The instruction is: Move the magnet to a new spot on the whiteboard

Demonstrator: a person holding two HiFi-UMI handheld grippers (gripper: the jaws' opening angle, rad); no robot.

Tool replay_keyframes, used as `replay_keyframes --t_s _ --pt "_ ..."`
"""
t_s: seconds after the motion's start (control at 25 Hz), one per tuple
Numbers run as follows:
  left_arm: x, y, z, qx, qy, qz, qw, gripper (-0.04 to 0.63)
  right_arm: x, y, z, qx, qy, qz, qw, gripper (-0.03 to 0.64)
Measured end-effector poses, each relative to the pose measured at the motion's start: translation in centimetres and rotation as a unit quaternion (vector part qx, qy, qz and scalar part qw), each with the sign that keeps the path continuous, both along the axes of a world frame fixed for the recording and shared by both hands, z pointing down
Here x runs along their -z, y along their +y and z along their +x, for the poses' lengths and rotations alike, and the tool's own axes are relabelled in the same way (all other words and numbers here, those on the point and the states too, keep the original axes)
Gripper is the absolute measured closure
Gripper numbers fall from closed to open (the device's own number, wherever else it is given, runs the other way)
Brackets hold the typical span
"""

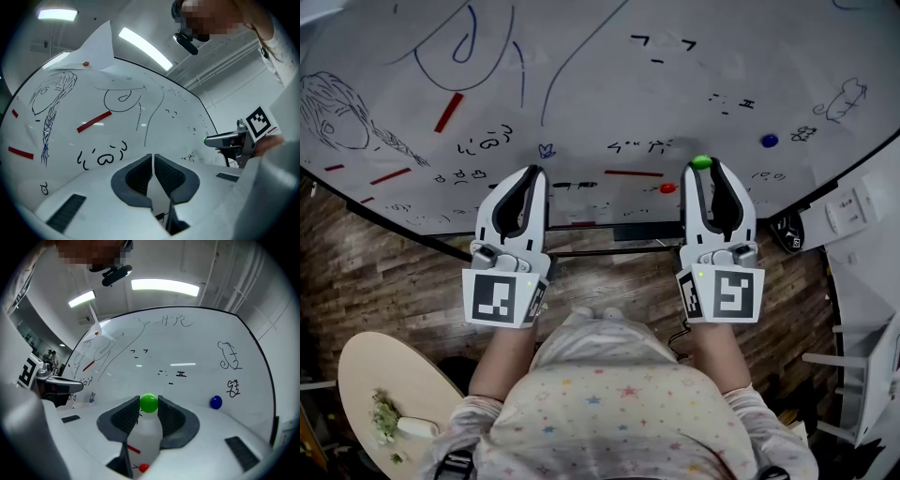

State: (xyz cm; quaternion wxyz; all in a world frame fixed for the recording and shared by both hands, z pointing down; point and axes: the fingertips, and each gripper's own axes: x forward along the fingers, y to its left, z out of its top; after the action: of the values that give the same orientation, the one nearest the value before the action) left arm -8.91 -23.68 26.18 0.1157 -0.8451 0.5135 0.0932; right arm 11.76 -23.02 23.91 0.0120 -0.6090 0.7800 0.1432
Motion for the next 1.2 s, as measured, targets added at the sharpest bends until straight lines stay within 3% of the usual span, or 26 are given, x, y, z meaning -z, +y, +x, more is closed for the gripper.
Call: replay_keyframes --t_s 1.2 --pt "-0.5 -1.4 0.3 0.006 0.002 0.0 1.0 0.569 -2.5 -1.7 2.3 -0.015 -0.018 -0.019 1.0 0.494"
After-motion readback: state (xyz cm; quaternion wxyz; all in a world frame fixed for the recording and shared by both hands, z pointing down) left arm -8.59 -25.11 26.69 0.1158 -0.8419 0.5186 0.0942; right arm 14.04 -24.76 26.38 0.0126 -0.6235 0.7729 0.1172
